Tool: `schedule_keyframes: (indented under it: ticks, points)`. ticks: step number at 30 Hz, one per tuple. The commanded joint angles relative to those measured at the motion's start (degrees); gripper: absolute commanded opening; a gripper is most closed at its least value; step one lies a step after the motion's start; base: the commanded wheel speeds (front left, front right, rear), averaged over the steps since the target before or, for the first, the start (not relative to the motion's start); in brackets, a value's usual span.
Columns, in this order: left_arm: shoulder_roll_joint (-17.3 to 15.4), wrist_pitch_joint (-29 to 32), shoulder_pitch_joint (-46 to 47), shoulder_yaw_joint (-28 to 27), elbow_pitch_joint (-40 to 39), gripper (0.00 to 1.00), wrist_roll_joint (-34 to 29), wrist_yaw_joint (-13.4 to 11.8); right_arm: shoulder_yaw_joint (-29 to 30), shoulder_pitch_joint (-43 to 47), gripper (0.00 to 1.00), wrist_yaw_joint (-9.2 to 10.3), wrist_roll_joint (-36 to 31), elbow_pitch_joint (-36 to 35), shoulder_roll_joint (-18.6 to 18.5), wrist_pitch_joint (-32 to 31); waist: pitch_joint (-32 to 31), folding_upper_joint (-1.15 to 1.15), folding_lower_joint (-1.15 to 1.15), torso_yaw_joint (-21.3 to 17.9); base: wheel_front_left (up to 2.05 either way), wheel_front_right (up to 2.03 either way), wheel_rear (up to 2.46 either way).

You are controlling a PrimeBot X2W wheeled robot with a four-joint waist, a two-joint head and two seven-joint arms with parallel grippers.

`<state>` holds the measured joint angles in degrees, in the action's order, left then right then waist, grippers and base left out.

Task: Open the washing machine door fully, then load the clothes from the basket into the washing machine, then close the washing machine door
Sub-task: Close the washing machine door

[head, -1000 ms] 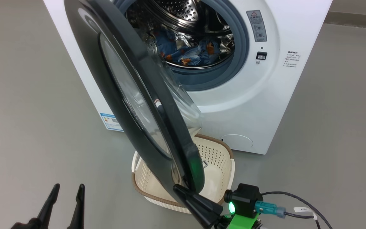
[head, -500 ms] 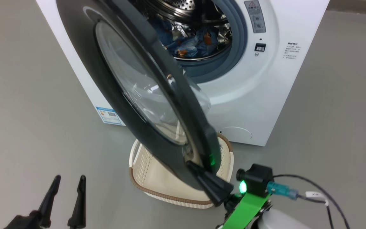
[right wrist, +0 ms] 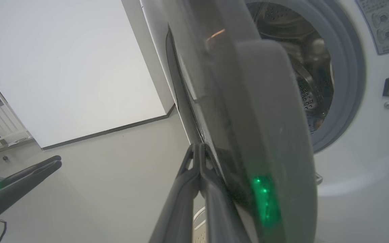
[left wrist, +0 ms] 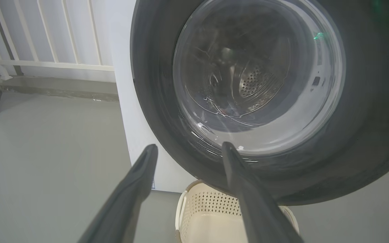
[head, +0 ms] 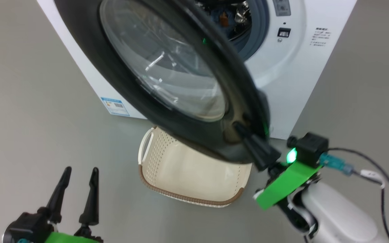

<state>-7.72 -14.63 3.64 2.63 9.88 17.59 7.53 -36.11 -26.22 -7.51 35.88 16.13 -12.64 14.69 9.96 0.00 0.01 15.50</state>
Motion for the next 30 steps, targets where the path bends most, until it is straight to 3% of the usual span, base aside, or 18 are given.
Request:
schedule_keyframes:
  ticks: [1,30]
  points:
    - [-0.64,-0.37,2.2,-1.57,-1.75,1.0,-0.27,-0.04,1.0,-1.8,0.0,0.02,0.12,-0.73,-0.09,0.31,0.83,0.0,-0.01,0.57,0.0,0.0,0.0]
    - [1.96,-0.37,10.62,4.93,-3.46,1.0,0.96,-0.04,14.22,-19.85,0.0,0.02,-0.46,6.46,-4.2,0.31,12.43,0.0,-0.01,5.75,0.0,0.0,0.0]
